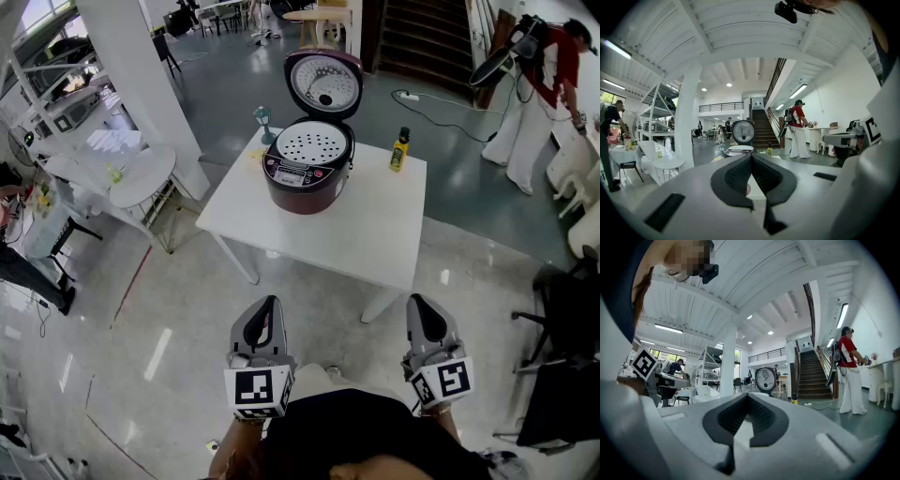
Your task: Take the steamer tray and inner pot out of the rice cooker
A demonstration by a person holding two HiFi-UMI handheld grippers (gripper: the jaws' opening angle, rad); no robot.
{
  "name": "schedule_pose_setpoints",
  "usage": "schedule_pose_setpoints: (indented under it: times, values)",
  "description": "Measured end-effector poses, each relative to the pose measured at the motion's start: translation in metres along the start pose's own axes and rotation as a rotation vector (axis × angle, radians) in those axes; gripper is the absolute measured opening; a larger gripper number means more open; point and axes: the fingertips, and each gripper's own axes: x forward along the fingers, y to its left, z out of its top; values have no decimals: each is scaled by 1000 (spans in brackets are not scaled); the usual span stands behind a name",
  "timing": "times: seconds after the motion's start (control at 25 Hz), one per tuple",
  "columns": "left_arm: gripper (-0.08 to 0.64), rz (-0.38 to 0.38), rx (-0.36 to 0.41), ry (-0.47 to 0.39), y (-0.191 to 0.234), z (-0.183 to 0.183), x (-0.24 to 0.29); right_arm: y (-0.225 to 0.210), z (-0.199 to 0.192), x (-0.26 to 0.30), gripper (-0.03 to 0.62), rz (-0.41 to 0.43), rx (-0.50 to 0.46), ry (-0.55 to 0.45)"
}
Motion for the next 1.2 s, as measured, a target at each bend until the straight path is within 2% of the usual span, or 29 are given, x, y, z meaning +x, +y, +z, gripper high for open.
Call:
schedule_pose_setpoints:
  times: [0.44,0.72,0.84,0.96,1.0,1.08,1.2]
  values:
    - [3,19,29,9,1,3,2,-1,0,2,6,14,-7,15]
    - [3,19,41,9,0,0,8,-14,2,3,6,-33,0,-18]
    - [3,-10,64,14,-8,-2,13,-22,4,3,6,-58,14,-35]
    - [6,-56,89,-31,-19,8,17,-23,9,6,7,-49,9,-51]
    - [6,-68,101,-51,-22,13,18,-24,8,7,41,-39,15,-48]
    - [6,-75,123,-69,-26,18,19,-25,7,9,41,-31,16,-35]
    - [9,-60,95,-83,-24,23,17,-25,6,9,65,-23,12,-27]
